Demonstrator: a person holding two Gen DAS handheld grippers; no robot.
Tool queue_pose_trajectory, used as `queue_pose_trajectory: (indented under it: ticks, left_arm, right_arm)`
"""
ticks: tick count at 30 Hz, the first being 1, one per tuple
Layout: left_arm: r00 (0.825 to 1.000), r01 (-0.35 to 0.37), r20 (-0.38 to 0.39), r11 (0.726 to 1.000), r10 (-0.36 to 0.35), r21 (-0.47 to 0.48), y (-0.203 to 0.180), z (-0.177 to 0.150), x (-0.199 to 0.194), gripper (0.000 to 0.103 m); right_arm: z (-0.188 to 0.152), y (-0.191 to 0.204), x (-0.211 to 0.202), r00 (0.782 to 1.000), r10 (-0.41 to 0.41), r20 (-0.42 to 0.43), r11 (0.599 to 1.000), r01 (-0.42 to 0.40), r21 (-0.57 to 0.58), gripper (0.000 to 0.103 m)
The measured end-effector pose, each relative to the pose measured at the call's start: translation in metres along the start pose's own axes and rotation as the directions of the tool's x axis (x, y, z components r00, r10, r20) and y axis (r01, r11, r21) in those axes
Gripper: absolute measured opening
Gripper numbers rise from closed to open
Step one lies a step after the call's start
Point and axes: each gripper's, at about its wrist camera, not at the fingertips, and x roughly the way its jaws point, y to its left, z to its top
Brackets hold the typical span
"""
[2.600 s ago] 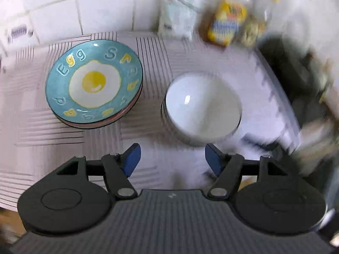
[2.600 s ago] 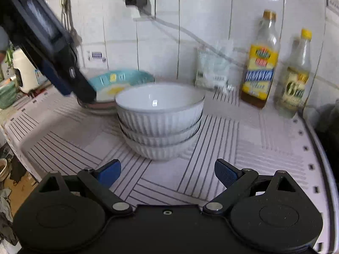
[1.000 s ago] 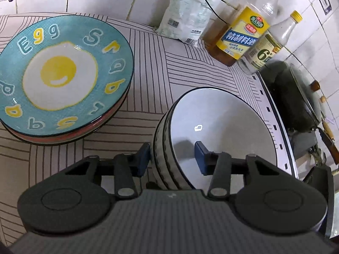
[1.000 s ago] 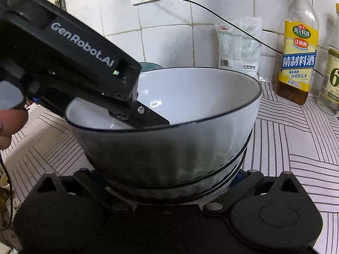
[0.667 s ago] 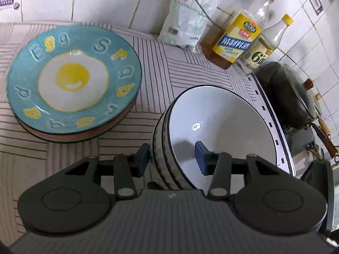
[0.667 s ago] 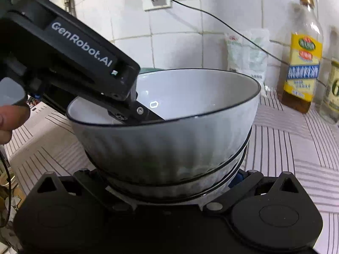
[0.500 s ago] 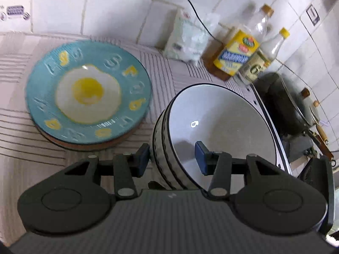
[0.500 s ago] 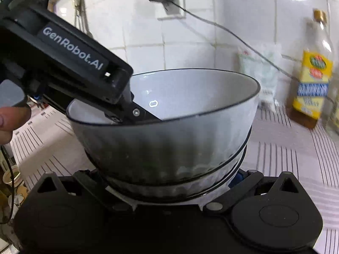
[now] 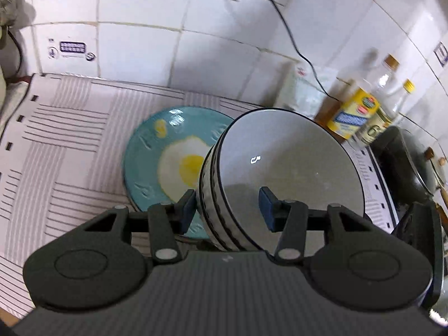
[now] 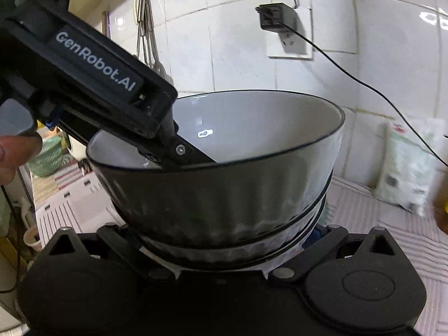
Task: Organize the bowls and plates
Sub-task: 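Lift the bowl stack and carry it over the egg plate stack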
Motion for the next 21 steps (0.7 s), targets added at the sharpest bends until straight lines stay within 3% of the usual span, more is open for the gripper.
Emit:
queue_pose_trajectory:
  ticks: [8,21]
  left_arm:
    - [1.000,-0.029,0.000,1.000,0.029,0.002,0.016,0.014,0.028,0.050]
    - [0.998,-0.050,-0.048,0.999,0.049,-0.017,0.030,0.026,0.061,0.051]
  right_arm:
    - [0.012,0.000,0.038,0.999,0.018,-0.029,0.999,-0.019,-0.043,0.103]
    - [0.022,-0.017,0.086,0.995,0.021,-0.101,1.000,-0.022,-0.005,0.103]
